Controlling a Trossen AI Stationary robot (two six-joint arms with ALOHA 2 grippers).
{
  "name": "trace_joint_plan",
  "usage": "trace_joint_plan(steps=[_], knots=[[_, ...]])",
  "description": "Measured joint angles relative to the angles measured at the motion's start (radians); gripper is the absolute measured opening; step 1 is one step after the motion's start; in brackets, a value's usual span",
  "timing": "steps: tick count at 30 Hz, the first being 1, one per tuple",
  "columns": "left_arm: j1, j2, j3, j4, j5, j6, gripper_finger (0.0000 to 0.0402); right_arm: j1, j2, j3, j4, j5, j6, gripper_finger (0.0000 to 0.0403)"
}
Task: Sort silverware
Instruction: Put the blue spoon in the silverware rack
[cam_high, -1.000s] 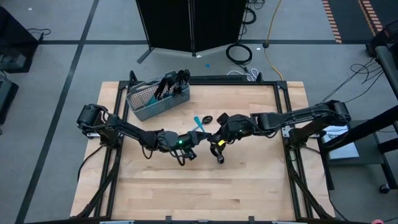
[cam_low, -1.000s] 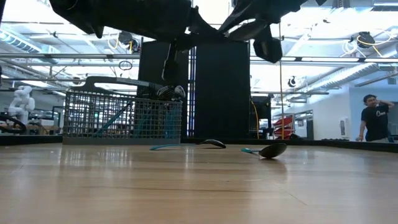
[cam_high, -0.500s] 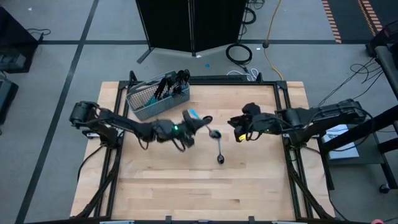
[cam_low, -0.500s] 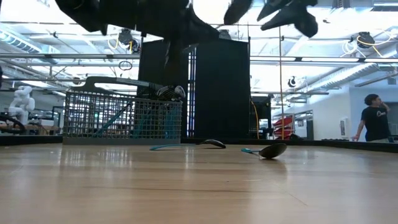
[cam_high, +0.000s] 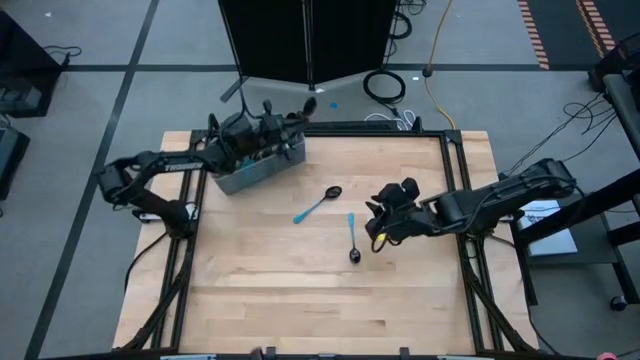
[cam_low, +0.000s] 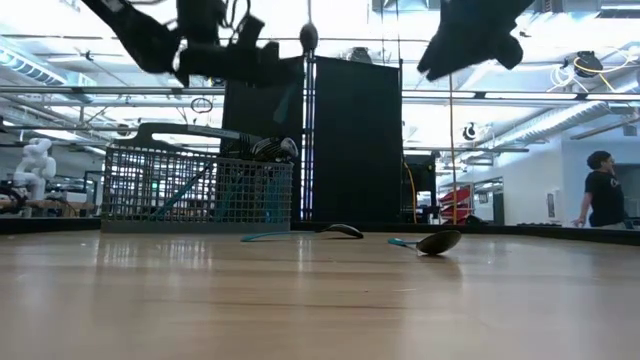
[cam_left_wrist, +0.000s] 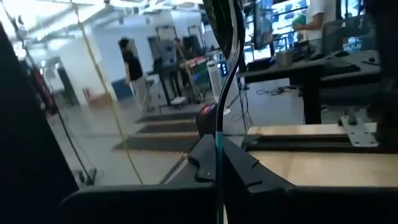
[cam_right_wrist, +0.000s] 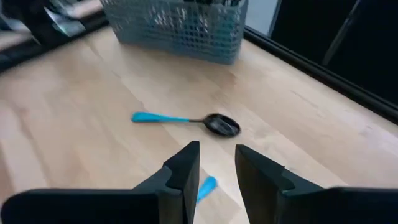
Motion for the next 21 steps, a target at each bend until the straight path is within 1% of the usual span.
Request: trace_joint_plan(steps=[2, 4, 7, 10, 16, 21], knots=[[0.044, 0.033, 0.001, 0.032, 0.031, -0.023, 0.0000, 0.000, 0.023, 0.000, -0.012, 0.012, 0.000, 0.0098], [0.075, 0.067, 0.002, 0.105, 0.057, -0.011, 0.0000, 0.000, 0.039, 0.000, -0.017, 0.018, 0.002, 0.0098], [0.100, 0.108, 0.003, 0.170, 0.074, -0.025, 0.0000, 0.000, 0.060, 0.000, -0.020, 0.019, 0.002, 0.0098], [0.105, 0.132, 0.003, 0.177, 0.081, -0.058, 0.0000, 0.008, 0.074, 0.000, -0.024, 0.025, 0.002, 0.0098], [0.111, 0.165, 0.003, 0.187, 0.081, -0.060, 0.0000, 0.027, 0.087, -0.001, -0.027, 0.074, 0.005, 0.0098], [0.145, 0.203, 0.003, 0.195, 0.080, -0.063, 0.0000, 0.034, 0.088, -0.001, -0.027, 0.075, 0.005, 0.0098]])
